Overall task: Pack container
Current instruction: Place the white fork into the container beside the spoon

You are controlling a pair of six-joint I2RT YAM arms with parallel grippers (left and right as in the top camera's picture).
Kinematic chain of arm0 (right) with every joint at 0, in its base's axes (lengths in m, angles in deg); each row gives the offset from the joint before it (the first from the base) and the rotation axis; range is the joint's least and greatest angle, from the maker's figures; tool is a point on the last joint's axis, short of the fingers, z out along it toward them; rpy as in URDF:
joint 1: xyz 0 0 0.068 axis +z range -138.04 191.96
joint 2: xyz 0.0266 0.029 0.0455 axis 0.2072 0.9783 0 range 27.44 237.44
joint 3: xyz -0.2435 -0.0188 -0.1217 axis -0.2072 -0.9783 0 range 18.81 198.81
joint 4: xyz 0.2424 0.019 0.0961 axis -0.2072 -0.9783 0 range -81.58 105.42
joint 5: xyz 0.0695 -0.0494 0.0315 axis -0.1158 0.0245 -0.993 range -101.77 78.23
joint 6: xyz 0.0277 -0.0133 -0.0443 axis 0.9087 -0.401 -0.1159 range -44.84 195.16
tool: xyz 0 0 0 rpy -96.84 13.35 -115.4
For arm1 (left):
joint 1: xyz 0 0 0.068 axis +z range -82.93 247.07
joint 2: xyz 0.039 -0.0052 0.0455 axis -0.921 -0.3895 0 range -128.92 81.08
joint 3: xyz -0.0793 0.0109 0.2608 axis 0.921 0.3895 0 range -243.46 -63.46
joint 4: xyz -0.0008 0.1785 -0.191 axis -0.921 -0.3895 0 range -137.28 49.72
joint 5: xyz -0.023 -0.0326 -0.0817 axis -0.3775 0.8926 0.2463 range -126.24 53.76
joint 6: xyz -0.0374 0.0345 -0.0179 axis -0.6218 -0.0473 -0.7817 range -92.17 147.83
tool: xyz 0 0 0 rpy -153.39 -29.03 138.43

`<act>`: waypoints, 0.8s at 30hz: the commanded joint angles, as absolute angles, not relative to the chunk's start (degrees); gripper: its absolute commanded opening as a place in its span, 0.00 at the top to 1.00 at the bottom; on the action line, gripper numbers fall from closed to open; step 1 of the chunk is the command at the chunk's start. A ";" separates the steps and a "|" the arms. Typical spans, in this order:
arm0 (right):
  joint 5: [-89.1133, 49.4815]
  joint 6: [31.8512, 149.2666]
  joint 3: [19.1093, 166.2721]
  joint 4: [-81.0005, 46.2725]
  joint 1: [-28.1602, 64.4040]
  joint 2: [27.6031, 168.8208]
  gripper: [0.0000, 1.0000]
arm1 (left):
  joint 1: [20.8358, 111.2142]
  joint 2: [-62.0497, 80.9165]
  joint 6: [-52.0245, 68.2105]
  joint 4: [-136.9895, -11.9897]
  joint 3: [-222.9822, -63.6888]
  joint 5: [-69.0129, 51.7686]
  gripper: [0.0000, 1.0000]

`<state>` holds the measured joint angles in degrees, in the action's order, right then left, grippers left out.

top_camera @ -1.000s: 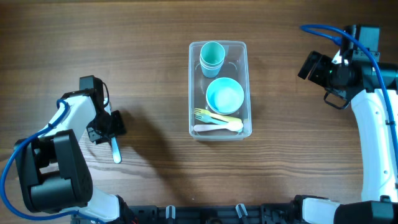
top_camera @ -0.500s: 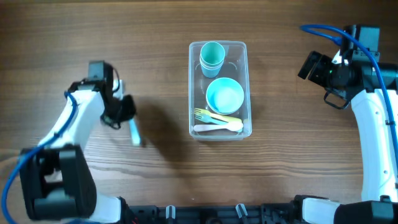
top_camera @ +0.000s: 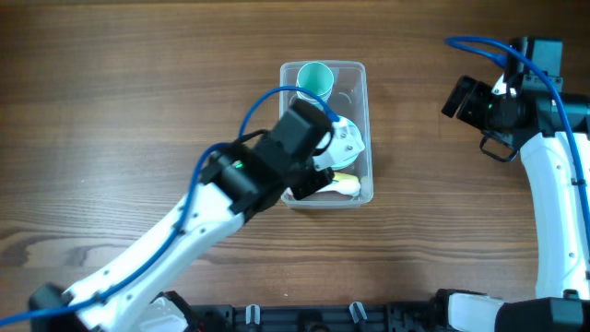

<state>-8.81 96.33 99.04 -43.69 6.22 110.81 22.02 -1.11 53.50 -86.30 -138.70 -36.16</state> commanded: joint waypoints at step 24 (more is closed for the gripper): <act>-9.29 96.31 98.71 -43.69 6.05 111.36 0.00 | 35.26 13.62 12.63 -97.82 -143.84 -63.05 0.00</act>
<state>-8.79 96.33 99.04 -43.67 6.22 110.81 25.38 4.75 34.77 -92.18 -142.96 -59.46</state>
